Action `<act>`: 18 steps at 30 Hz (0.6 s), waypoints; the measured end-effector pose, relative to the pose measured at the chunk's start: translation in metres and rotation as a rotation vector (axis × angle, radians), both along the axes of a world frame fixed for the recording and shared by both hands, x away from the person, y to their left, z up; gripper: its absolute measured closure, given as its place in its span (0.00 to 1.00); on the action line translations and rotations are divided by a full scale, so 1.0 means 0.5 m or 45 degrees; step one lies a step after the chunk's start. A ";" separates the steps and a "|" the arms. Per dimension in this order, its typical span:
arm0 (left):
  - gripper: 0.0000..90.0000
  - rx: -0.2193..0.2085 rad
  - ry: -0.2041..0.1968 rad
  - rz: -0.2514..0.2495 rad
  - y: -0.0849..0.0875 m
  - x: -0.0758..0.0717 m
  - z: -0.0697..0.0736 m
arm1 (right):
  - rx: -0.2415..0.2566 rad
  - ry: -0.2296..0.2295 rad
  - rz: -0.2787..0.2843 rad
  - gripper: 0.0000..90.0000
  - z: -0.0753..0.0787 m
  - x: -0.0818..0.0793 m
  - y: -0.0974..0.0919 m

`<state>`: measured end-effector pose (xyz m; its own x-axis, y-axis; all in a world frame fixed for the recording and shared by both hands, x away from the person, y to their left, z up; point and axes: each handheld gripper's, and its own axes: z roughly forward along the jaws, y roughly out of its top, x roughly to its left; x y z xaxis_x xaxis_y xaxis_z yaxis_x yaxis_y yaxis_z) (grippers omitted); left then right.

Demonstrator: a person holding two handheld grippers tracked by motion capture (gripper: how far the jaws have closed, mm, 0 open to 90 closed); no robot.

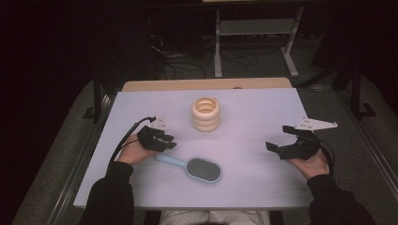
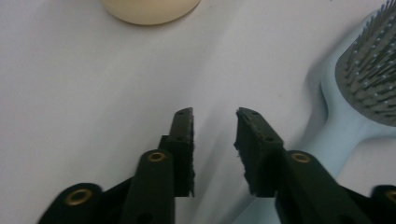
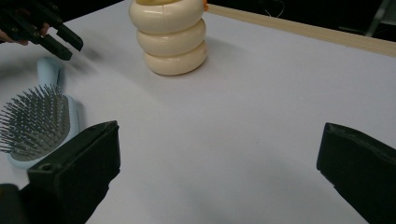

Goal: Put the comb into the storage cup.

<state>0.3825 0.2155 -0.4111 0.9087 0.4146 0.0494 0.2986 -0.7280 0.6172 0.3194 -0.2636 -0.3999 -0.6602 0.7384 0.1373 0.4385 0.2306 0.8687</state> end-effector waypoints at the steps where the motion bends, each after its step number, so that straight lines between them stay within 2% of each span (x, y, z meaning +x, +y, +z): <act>1: 0.81 0.000 0.000 0.000 0.000 0.000 0.000 | 0.000 0.000 0.000 0.00 0.000 0.000 0.000; 2: 0.81 0.011 0.004 -0.003 -0.001 0.000 -0.001 | -0.001 0.000 0.001 0.00 0.000 0.000 0.000; 4: 0.90 0.034 0.011 -0.008 -0.002 -0.001 -0.003 | -0.001 0.004 0.003 0.00 0.000 0.000 0.001; 7: 1.00 0.040 0.027 -0.055 -0.004 -0.004 0.002 | 0.002 0.007 0.010 0.00 0.000 0.000 0.001; 12: 1.00 0.045 0.029 -0.067 -0.006 -0.008 0.004 | 0.003 0.007 0.021 0.00 -0.001 0.000 0.002; 14: 1.00 0.077 0.031 -0.067 -0.007 -0.006 0.000 | 0.004 0.008 0.020 0.00 -0.001 0.000 0.002; 18: 1.00 0.149 0.079 -0.082 -0.010 -0.005 -0.013 | 0.002 0.012 0.021 0.00 -0.001 0.001 0.002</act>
<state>0.3799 0.2105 -0.4177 0.9361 0.3497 0.0370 0.2836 -0.8129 0.5087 0.3196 -0.2625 -0.4004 -0.6710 0.7272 0.1443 0.4425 0.2367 0.8650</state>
